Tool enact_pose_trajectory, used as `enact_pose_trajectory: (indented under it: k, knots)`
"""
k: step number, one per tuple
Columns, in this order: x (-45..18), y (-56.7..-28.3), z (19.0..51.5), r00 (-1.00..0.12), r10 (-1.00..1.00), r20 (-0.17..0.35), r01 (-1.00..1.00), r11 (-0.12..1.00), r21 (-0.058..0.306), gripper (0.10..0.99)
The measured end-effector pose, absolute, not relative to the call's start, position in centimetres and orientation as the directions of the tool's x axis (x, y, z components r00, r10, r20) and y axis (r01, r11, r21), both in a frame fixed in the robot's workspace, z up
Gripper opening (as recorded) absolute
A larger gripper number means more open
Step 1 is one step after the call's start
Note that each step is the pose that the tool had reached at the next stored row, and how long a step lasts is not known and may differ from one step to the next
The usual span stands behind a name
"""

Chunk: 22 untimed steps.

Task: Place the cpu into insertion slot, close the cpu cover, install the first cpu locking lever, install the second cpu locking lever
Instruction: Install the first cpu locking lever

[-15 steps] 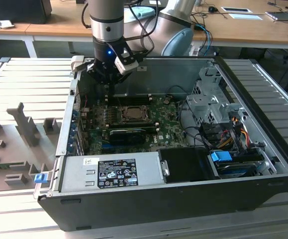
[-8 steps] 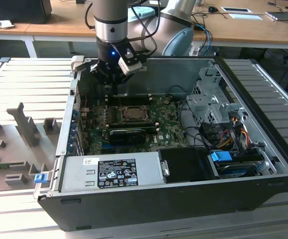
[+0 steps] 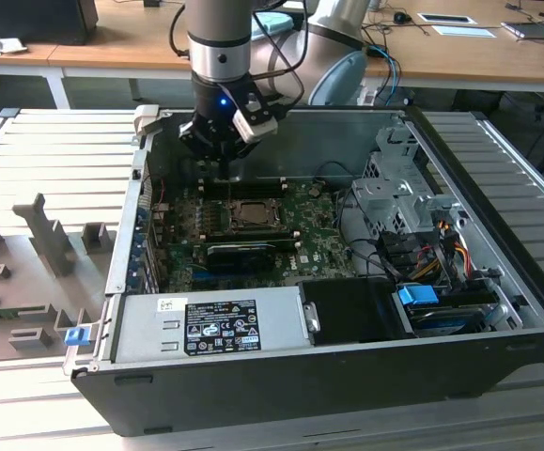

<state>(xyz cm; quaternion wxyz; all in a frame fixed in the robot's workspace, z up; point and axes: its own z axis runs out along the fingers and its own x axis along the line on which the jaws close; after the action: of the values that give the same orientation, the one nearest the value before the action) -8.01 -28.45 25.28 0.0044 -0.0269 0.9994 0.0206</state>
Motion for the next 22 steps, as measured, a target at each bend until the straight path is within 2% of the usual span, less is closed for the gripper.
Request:
enact_pose_trajectory:
  k: [11, 13, 14, 16, 22]
  knots:
    - [-4.5, -28.5, 25.0, -0.999, -0.054, -0.008, -0.054, 0.997, 0.047, 0.106]
    - [-4.3, -28.4, 25.0, -0.999, -0.053, -0.01, -0.054, 0.996, 0.074, 0.106]
    - [-4.3, -28.4, 25.0, -0.999, -0.053, -0.011, -0.054, 0.994, 0.099, 0.106]
    - [-4.3, -28.5, 24.9, -0.999, -0.053, -0.012, -0.054, 0.991, 0.121, 0.106]
    - [-4.1, -29.1, 23.1, -0.999, -0.053, -0.013, -0.054, 0.991, 0.126, 0.106]
